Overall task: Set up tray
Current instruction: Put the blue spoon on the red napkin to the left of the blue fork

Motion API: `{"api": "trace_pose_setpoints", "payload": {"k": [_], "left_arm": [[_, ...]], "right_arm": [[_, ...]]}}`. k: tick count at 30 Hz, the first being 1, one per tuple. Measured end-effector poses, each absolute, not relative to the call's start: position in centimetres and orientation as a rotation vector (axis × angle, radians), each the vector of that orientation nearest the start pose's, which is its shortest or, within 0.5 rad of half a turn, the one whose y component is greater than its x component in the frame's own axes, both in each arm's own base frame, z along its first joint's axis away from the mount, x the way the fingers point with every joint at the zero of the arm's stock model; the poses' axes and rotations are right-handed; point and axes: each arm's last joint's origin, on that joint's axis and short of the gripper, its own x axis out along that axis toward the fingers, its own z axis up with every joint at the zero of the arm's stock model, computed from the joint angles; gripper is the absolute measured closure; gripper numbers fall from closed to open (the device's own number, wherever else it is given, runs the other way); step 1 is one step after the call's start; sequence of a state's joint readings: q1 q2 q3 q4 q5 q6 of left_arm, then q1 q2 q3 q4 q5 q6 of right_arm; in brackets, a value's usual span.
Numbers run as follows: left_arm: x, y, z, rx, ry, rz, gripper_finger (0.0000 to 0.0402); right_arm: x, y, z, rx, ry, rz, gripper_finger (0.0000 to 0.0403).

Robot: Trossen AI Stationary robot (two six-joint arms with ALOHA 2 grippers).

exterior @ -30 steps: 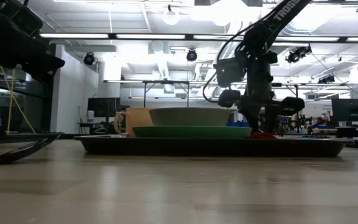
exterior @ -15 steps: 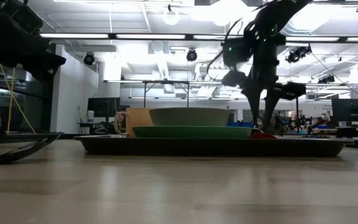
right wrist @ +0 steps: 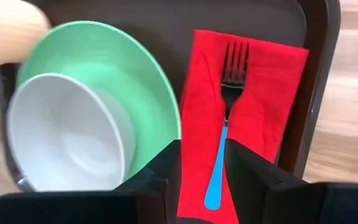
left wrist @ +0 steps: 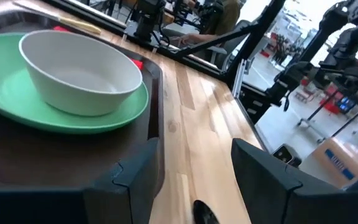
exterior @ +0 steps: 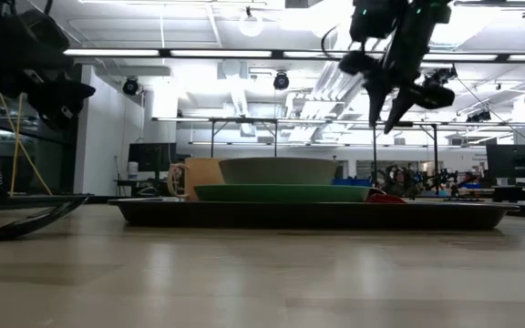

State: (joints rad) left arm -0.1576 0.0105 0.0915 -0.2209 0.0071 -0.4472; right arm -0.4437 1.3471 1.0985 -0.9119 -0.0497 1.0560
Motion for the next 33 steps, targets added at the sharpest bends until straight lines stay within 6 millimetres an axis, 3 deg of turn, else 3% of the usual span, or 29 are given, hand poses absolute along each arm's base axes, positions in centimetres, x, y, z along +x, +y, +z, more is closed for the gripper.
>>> {"api": "trace_pose_setpoints", "payload": {"k": [5, 12, 22, 33], "left_arm": [[9.0, -1.4, 17.3, -0.528, 0.172, -0.102, 0.0172], [9.0, -1.1, 17.3, -0.822, 0.143, 0.022, 0.0172], [9.0, -1.4, 17.4, -0.988, 0.193, -0.063, 0.0172], [9.0, -1.5, 17.4, -0.99, 0.219, -0.112, 0.0172]], "right_arm": [[22.2, -9.4, 28.4, 1.165, 0.821, -0.874, 0.0304], [22.2, -7.2, 29.4, 1.068, 0.818, -0.8, 0.0304], [22.5, -5.0, 29.7, 0.99, 0.83, -0.755, 0.0304], [22.4, -4.1, 29.8, 0.836, 0.794, -0.83, 0.0304]]}}
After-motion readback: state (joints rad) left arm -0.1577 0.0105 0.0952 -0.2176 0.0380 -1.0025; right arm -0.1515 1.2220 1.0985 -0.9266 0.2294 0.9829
